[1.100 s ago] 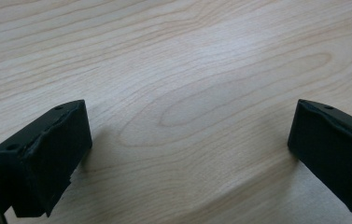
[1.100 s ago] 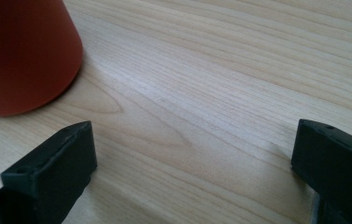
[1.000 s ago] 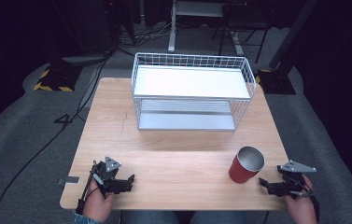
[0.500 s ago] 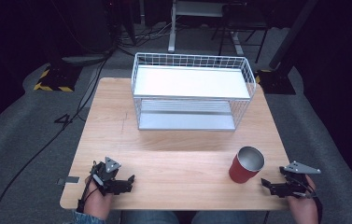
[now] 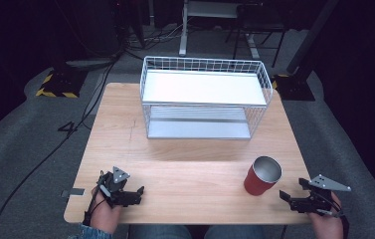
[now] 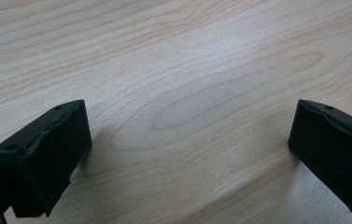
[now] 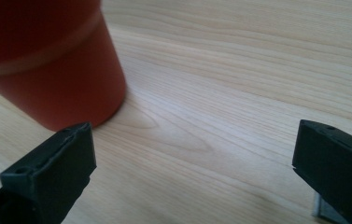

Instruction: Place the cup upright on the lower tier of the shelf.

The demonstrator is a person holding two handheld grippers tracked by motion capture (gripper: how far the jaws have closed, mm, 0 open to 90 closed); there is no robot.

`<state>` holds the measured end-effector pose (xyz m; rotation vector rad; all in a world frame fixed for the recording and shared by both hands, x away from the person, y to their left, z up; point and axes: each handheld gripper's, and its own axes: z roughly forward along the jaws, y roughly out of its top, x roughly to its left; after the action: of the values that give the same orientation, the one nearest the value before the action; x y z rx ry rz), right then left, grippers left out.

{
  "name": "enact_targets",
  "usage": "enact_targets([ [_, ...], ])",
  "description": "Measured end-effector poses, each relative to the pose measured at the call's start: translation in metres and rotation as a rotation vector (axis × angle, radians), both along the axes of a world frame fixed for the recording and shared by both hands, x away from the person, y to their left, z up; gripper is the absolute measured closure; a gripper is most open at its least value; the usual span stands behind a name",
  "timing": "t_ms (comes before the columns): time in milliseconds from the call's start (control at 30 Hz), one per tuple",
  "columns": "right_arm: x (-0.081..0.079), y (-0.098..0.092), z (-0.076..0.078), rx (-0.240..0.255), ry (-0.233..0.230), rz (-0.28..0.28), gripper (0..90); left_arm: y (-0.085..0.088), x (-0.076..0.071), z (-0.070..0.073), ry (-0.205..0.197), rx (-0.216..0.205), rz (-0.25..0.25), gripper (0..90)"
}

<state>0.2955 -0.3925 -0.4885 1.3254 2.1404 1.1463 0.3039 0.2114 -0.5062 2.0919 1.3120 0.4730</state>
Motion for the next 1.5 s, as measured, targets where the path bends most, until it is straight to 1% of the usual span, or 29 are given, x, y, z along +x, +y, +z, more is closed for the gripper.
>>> enact_targets([
  [67,-0.003,0.002,0.003,0.012,-0.012,0.003,0.0,0.0,0.001,0.0,-0.001,-0.002,0.002,0.0],
  [133,-0.009,0.005,0.009,0.03,-0.051,0.014,0.0,-0.001,0.001,0.0,0.0,-0.002,0.003,0.0],
  [167,-0.011,0.005,0.011,0.031,-0.06,0.018,0.0,-0.001,0.001,0.0,0.001,-0.001,0.001,0.0],
  [200,-0.014,0.007,0.012,0.05,-0.069,0.013,0.0,-0.001,0.001,0.0,0.001,-0.001,0.001,0.0],
  [300,-0.017,0.008,0.015,0.061,-0.076,0.019,0.0,-0.001,0.002,0.0,0.002,0.0,0.001,0.0],
  [367,-0.022,0.014,0.02,0.061,-0.09,0.029,0.0,-0.001,0.002,0.0,0.0,0.001,0.001,0.0],
  [500,-0.025,0.019,0.022,0.054,-0.091,0.044,0.0,-0.002,0.003,0.0,0.001,0.0,0.008,0.0],
  [567,-0.027,0.027,0.024,0.04,-0.084,0.013,0.0,-0.003,0.005,0.0,0.0,0.0,0.012,0.0],
  [633,-0.027,0.032,0.023,0.038,-0.087,0.009,0.0,-0.003,0.005,0.0,-0.001,0.002,0.012,0.0],
  [667,-0.027,0.034,0.023,0.041,-0.075,0.011,0.0,-0.003,0.005,0.0,-0.001,0.002,0.012,0.0],
  [733,-0.027,0.04,0.022,0.03,-0.056,0.024,0.0,-0.003,0.005,0.0,-0.001,0.002,0.012,0.0],
  [767,-0.027,0.043,0.021,0.036,-0.055,0.024,0.0,-0.003,0.005,0.0,-0.001,0.002,0.012,0.0],
  [800,-0.028,0.047,0.02,0.052,-0.05,0.029,0.0,-0.003,0.005,0.0,-0.001,0.0,0.012,0.0],
  [833,-0.028,0.047,0.02,0.052,-0.05,0.029,0.0,-0.003,0.005,0.0,-0.001,0.0,0.012,0.0],
  [867,-0.028,0.052,0.02,0.075,-0.047,0.029,0.1,-0.003,0.005,0.0,0.0,0.001,0.012,0.0],
  [900,-0.027,0.054,0.02,0.082,-0.049,0.03,0.1,-0.003,0.005,0.0,0.0,0.001,0.012,0.0],
  [933,-0.026,0.056,0.019,0.08,-0.052,0.041,0.1,-0.003,0.005,0.0,-0.001,0.002,0.012,0.0],
  [1033,-0.025,0.059,0.018,0.078,-0.053,0.046,0.1,-0.003,0.005,0.0,-0.001,0.001,0.012,0.0],
  [1067,-0.022,0.062,0.015,0.09,-0.042,0.047,0.1,-0.003,0.005,0.0,-0.001,0.001,0.012,0.0],
  [1167,-0.018,0.063,0.012,0.099,-0.035,0.041,0.1,-0.003,0.005,0.0,-0.001,0.002,0.012,0.0],
  [1200,-0.014,0.064,0.008,0.116,-0.03,0.053,0.1,-0.003,0.005,0.0,-0.001,0.0,0.012,0.0],
  [1267,-0.012,0.064,0.006,0.117,-0.032,0.06,0.1,-0.003,0.005,0.0,-0.001,0.001,0.012,0.0],
  [1333,-0.008,0.066,0.001,0.105,-0.039,0.075,0.2,-0.003,0.005,0.0,-0.001,0.002,0.012,0.0],
  [1367,-0.008,0.066,0.001,0.105,-0.039,0.075,0.2,-0.003,0.005,0.0,-0.001,0.002,0.012,0.0],
  [1400,-0.006,0.067,-0.001,0.1,-0.045,0.093,0.2,-0.003,0.005,0.0,-0.001,0.001,0.012,0.0],
  [1500,-0.002,0.07,-0.003,0.094,-0.051,0.095,0.3,-0.003,0.005,0.0,-0.001,0.002,0.012,0.0],
])
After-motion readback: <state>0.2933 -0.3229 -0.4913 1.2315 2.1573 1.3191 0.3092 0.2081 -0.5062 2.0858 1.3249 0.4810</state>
